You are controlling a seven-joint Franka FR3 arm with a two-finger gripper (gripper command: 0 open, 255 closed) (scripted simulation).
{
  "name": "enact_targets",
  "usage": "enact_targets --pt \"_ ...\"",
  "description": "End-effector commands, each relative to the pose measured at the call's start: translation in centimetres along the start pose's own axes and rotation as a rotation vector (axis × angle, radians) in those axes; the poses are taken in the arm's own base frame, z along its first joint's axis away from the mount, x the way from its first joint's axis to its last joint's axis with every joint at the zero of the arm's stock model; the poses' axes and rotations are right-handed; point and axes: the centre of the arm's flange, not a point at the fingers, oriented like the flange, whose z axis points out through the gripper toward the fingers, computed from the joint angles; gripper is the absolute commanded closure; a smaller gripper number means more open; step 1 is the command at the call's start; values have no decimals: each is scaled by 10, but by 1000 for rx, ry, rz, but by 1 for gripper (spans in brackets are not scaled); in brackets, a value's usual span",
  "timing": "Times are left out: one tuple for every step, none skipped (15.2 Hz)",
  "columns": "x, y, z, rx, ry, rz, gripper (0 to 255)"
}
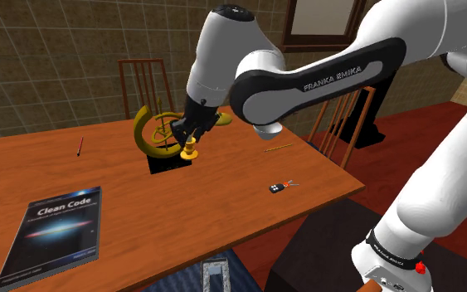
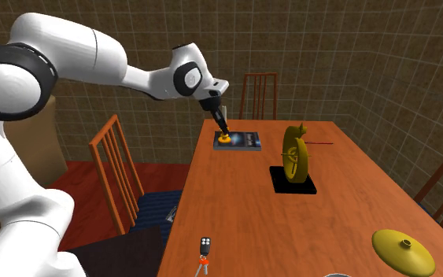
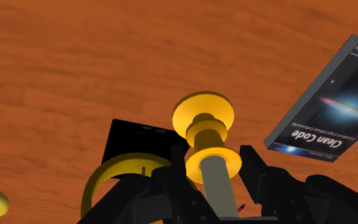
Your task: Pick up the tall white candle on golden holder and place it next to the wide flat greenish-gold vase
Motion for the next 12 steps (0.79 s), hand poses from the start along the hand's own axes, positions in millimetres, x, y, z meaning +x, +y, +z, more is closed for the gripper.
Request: enact_targets --pt "15 23 1 1 1 -1 255" --pt "22 33 4 1 1 -1 255" --pt "30 43 7 1 1 -1 255" --pt "38 53 10 1 1 -1 255" --pt "46 64 13 1 1 -1 255" --pt "54 74 16 1 1 -1 255" --pt "62 84 18 1 1 -1 255" --pt "70 94 21 1 1 -1 255" --pt "78 104 24 1 1 -1 255" --pt "86 115 27 1 1 -1 255" --pt "94 125 30 1 1 -1 255" --pt "102 135 32 1 1 -1 255"
